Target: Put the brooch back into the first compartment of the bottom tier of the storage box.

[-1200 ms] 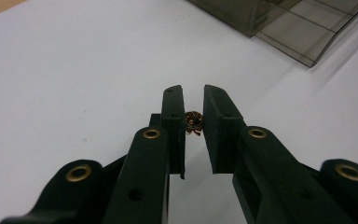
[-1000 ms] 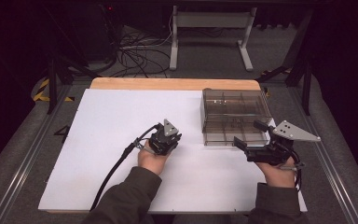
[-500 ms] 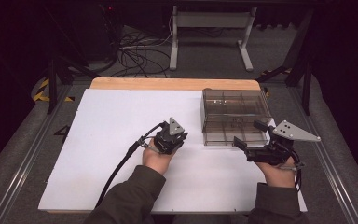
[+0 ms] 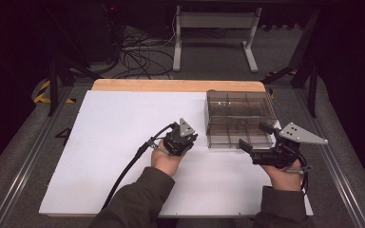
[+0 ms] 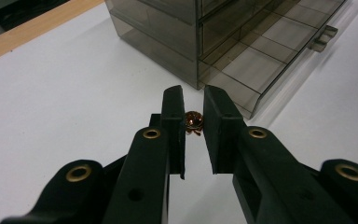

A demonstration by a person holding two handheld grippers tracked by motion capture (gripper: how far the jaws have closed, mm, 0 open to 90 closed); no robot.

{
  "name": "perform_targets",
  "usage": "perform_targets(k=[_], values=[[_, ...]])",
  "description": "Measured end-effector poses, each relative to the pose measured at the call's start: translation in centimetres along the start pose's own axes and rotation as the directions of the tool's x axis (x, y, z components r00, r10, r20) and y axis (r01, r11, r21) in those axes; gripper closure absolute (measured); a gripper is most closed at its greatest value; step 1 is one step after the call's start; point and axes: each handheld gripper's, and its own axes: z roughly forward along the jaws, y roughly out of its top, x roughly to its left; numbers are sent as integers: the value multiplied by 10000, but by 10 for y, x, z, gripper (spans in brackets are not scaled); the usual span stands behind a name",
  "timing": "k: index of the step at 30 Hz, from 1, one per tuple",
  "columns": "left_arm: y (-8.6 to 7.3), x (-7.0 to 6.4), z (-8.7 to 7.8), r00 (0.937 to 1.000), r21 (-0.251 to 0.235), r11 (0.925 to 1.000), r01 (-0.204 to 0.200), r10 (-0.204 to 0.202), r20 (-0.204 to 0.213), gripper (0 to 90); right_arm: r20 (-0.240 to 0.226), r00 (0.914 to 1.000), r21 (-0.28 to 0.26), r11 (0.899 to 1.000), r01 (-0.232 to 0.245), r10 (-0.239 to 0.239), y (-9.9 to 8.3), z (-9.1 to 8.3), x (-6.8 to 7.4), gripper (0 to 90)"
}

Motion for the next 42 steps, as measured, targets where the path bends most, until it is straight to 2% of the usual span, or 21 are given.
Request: perform_targets(k=[16,23,31,37,42], values=[[8,-5,8,9999,5,10000,-38,38,127,795,-117,9999,-8,10000,5,-5,0,1,1,15],[13,-7,10,9994,-327,9995,-19,30,340,795,-84,10000,-74,10000,-29,28,1,-1,1,15],[19,-13,18,9987,-356,9993,-99,116,489,795,-103,9999,-124,9999,-19,18,1,-2,1,15],[21,-14,23,9983,-356,9994,15,6,585,794,-76,10000,-162,9999,-10,9,2,-3,0,15],[22,-16,26,9970,-665,9978,-24,76,776,793,-85,10000,-182,9998,15,-16,2,-3,0,15]])
